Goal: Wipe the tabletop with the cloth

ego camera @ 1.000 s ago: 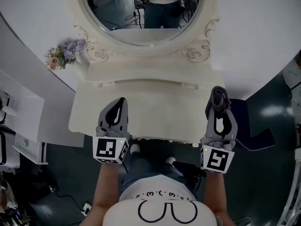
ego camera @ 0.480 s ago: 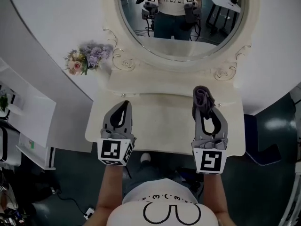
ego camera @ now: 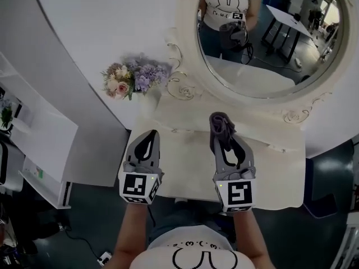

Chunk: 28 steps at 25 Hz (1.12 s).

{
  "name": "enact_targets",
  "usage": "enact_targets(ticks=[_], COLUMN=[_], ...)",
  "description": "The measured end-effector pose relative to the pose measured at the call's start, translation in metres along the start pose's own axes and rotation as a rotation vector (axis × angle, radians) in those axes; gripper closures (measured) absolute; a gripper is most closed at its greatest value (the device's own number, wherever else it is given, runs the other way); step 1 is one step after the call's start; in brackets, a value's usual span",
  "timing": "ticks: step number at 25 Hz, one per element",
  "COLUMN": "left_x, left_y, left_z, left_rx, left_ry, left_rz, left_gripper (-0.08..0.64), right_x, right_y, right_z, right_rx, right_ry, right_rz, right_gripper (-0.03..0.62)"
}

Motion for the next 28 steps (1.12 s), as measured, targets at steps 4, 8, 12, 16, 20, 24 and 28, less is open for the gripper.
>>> enact_targets(ticks=[4, 8, 12, 16, 20, 24, 28], left_x=[0.035, 0.064, 0.084, 0.102, 0.115, 0.122, 0.127], left_y=[0.007, 0.014, 0.021, 0.024, 0.029, 0.035, 0.041], left_z=[0.004, 0.017, 0.025, 0.025, 0.025, 0.02, 0.016], left_rx=[0.023, 0.038, 0.044, 0.049, 0.049, 0.062, 0.07], left_ry=[-0.023, -0.06, -0.084, -0.092, -0.105, -0.109, -0.114], left_rz=[0.017, 0.045, 0.07, 0.088, 0.119, 0.111, 0.129], left_gripper=[0.563, 0.563, 0.563, 0.563, 0.563, 0.563, 0.563], right_x=[0.031, 0.058, 0.073, 0.087, 0.101, 0.119, 0.13], right_y=[0.01, 0.027, 0.041, 0.058, 0.069, 0.082, 0.102], right_z=[-0.049, -0.091, -0.14, -0.189, -0.225, -0.251, -0.27], right_rx=[0.065, 0.187, 0.31, 0.477, 0.606, 0.703, 0.761], right_ry=[-0.099, -0.193, -0.284, -0.324, -0.333, -0.356, -0.355], right_rz=[-0.144, -0.423, -0.67, -0.835, -0.847, -0.828, -0.887], right_gripper=[0.499, 0.499, 0.499, 0.499, 0.5, 0.501, 0.502])
Point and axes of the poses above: the fingertips, and each gripper's own axes: z backward along the fingers, x to its left, y out of its underside, the point moved 6 cm from there along z, backward along the fingers, and after that the axes turned 11 degrees about z, right-handed, at the moved point
